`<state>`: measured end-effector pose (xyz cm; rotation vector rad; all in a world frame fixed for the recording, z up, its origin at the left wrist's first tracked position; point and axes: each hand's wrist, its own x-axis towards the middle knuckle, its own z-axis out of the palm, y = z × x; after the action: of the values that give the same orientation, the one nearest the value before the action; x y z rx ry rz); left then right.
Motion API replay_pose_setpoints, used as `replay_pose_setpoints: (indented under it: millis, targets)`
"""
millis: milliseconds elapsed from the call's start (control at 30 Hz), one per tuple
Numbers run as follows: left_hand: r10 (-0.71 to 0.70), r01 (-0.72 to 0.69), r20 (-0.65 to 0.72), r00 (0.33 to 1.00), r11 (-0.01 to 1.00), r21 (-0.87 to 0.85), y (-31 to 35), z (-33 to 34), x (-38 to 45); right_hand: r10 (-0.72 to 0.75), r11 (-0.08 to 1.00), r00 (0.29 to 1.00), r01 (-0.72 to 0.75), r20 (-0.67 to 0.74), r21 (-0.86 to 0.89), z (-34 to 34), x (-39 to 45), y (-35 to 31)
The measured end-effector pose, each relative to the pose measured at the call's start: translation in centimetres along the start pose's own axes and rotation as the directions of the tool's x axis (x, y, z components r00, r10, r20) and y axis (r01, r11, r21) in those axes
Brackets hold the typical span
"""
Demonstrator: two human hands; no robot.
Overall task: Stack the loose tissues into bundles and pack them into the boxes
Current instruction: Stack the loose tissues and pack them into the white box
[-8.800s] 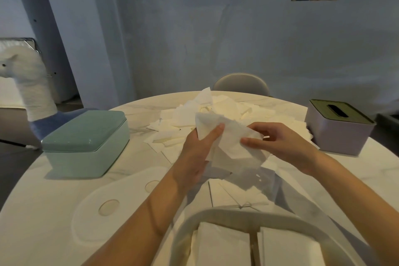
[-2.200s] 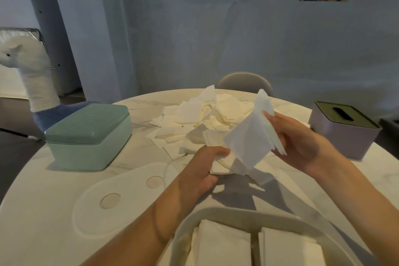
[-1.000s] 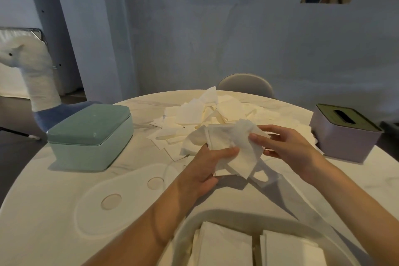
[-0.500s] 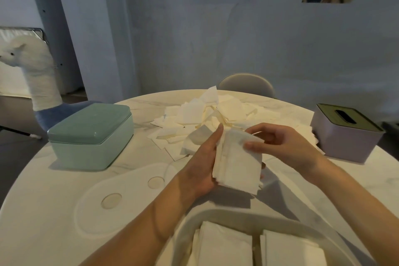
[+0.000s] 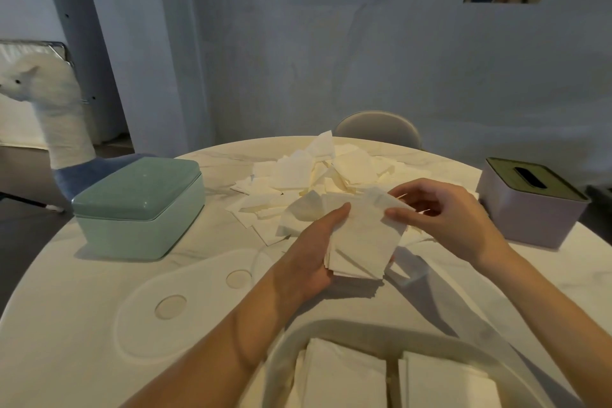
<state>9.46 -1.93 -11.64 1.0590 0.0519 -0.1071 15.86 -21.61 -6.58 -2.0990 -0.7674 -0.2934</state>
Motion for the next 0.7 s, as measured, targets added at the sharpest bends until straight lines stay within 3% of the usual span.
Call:
replay_pose_setpoints:
  millis: [100, 333, 533, 700]
  targets:
    - [0.001, -0.001, -0.014, 1.000, 1.000, -0.028, 0.19, -0.17, 0.01, 0.017, 0.997, 0.999, -0.021, 0.046, 0.073, -0.37, -0.03, 0.17]
    - [-0.056, 0.046, 0.118, 0.991, 0.995, 0.090, 0.80, 0.14, -0.72, 0.050, 0.973, 0.991, -0.077, 0.128, 0.216, -0.29, -0.34, -0.45]
    - [-0.051, 0.043, 0.071, 0.996, 0.992, 0.122, 0.69, 0.32, -0.66, 0.000, 1.000, 0.999, 0.001, 0.045, -0.020, 0.52, -0.21, -0.31]
    - [-0.007, 0.007, -0.008, 1.000, 1.000, 0.012, 0.52, 0.21, -0.59, 0.026, 0.999, 1.000, -0.025, 0.013, -0.032, 0.26, -0.25, -0.33]
